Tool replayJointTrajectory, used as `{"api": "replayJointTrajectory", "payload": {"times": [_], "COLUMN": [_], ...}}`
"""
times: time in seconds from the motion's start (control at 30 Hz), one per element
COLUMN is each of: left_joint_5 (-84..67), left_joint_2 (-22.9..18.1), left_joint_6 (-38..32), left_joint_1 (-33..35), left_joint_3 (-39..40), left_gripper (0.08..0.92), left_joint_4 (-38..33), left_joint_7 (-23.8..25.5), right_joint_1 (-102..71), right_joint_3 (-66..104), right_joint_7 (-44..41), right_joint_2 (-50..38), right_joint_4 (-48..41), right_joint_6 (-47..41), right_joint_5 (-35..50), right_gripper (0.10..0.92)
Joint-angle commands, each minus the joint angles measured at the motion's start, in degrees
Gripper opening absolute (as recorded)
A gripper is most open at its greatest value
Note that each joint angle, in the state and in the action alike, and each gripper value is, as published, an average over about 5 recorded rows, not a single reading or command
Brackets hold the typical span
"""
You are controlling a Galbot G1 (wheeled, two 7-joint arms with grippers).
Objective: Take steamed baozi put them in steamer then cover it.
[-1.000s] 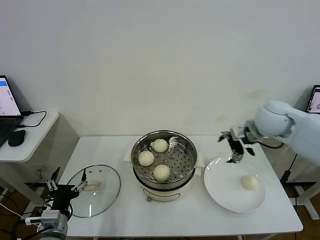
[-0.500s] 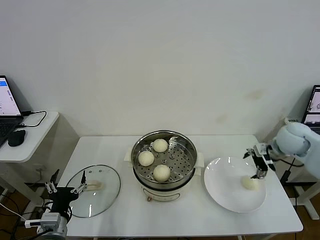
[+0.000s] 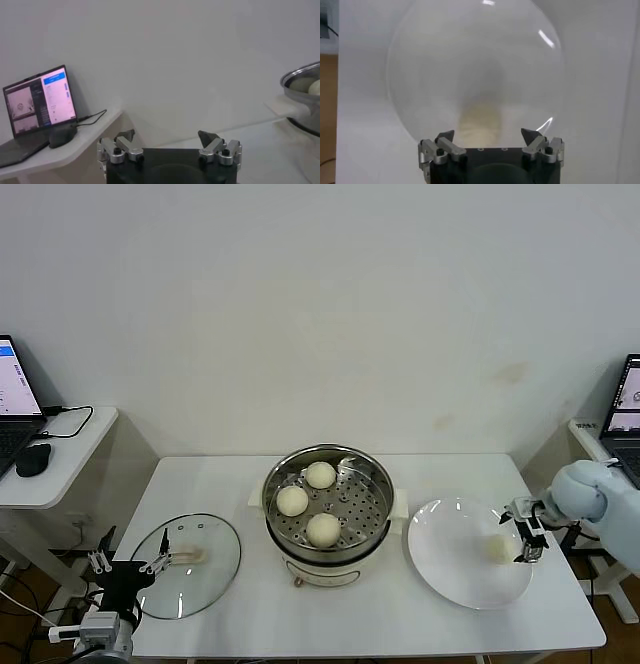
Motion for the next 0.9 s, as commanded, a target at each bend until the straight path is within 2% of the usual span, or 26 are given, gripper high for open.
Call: {"api": "replayJointTrajectory", "payload": {"times": [0.03,0.57,0.9], "left_joint_5": [-0.04,-0.01,-0.06], "left_joint_2": [-0.09,-0.32,-0.3], "left_joint_6": [-0.04,-0.15,-0.19], "left_joint_1": [0.02,0.06,0.01], "left_joint_3": [0.03,0.05,0.05], "left_gripper": [0.823,0.823,0.823], "left_joint_4": [0.0,0.08,0.07], "left_joint_7": [-0.02,-0.01,-0.03], "right_joint_1": [-3.74,-3.8,-0.91], "right_joint_3": [2.75,2.74,1.54], "right_joint_7": [0.82,0.68,0.09], "right_joint_2": [2.47,4.81,3.08], "right_joint_4": [-3.23,-4.47,-3.03], "right_joint_6": [0.57,0.26,-0.32], "right_joint_5": [-2.84,-3.75,-1.86], "right_gripper": [0.809,0.691,0.531]}}
